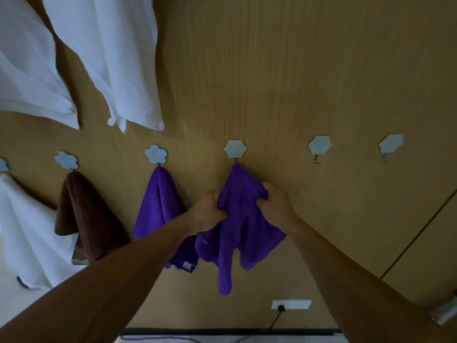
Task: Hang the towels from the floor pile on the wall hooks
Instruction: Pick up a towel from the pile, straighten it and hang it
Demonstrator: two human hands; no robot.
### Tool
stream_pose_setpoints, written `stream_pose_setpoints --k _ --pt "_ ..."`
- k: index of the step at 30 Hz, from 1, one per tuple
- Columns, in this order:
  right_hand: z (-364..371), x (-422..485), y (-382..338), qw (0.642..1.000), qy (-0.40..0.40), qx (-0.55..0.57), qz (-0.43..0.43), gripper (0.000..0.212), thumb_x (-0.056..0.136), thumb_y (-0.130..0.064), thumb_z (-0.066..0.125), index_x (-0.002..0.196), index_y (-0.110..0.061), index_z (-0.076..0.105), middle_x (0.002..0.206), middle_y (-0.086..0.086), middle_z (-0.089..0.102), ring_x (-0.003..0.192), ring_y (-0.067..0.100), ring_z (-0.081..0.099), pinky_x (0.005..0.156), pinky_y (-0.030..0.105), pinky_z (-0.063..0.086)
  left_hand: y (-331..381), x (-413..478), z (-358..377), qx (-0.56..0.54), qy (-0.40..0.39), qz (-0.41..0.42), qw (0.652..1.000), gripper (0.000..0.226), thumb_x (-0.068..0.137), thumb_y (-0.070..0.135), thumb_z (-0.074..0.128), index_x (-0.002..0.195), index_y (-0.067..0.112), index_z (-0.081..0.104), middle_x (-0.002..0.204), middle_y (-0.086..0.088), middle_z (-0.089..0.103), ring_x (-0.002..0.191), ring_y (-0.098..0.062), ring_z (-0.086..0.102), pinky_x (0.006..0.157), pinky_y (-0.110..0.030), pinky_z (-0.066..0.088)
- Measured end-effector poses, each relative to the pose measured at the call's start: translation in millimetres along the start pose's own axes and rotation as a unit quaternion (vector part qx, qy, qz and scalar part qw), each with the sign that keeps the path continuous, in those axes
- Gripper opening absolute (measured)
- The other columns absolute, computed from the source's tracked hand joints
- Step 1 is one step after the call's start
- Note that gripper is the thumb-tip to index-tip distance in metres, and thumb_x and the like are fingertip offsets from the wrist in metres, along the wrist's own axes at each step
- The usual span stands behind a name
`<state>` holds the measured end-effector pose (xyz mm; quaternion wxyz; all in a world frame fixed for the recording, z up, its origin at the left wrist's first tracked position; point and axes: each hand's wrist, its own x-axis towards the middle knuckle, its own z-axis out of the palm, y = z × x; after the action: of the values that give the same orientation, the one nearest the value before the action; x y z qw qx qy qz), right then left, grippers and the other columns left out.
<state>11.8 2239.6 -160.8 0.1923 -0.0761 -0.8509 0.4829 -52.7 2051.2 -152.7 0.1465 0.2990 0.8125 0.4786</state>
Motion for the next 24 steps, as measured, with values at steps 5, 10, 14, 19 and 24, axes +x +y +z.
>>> stream_pose_setpoints --k 5,10,14,19,24 --pt "5 -5 2 0.996 -0.043 0.007 0.071 0.024 0.085 0.003 0.048 0.089 -0.016 0.062 0.089 0.005 0.066 0.085 0.022 0.063 0.076 0.034 0.051 -14 0 12 -0.037 0.087 -0.071 0.993 0.041 0.074 -0.013 0.053 0.101 0.014 0.068 0.089 -0.001 0.074 0.085 -0.02 0.069 0.072 -0.031 0.055" --pt "25 -5 6 0.994 -0.035 -0.073 0.075 0.022 0.084 -0.005 0.058 0.106 0.0 0.058 0.103 0.019 0.066 0.096 0.034 0.062 0.083 0.039 0.049 -19 7 35 0.008 0.11 -0.104 0.988 0.041 0.071 -0.008 0.062 0.109 0.007 0.062 0.097 -0.011 0.07 0.095 -0.031 0.065 0.08 -0.036 0.054" --pt "27 -17 14 0.987 -0.049 -0.122 0.093 0.034 0.081 -0.012 0.064 0.113 -0.003 0.056 0.108 0.017 0.066 0.101 0.035 0.062 0.085 0.04 0.049 -33 -2 36 0.065 0.084 -0.141 0.984 0.055 0.066 -0.001 0.069 0.118 0.011 0.058 0.098 -0.008 0.069 0.093 -0.027 0.066 0.074 -0.033 0.053" --pt "23 -48 28 0.976 -0.07 -0.133 0.156 0.043 0.077 -0.014 0.064 0.119 -0.009 0.055 0.111 0.012 0.067 0.104 0.031 0.063 0.082 0.033 0.049 -65 -27 39 0.184 -0.002 -0.164 0.969 0.062 0.065 0.01 0.075 0.124 0.008 0.054 0.103 -0.007 0.066 0.091 -0.021 0.064 0.065 -0.021 0.047" --pt "20 -89 39 0.962 -0.029 -0.156 0.221 0.048 0.081 -0.019 0.067 0.126 -0.012 0.053 0.124 0.01 0.062 0.114 0.027 0.058 0.09 0.028 0.045 -94 -43 50 0.213 -0.098 -0.174 0.956 0.042 0.079 0.011 0.07 0.117 0.011 0.051 0.109 -0.01 0.055 0.088 -0.022 0.058 0.074 -0.027 0.047"
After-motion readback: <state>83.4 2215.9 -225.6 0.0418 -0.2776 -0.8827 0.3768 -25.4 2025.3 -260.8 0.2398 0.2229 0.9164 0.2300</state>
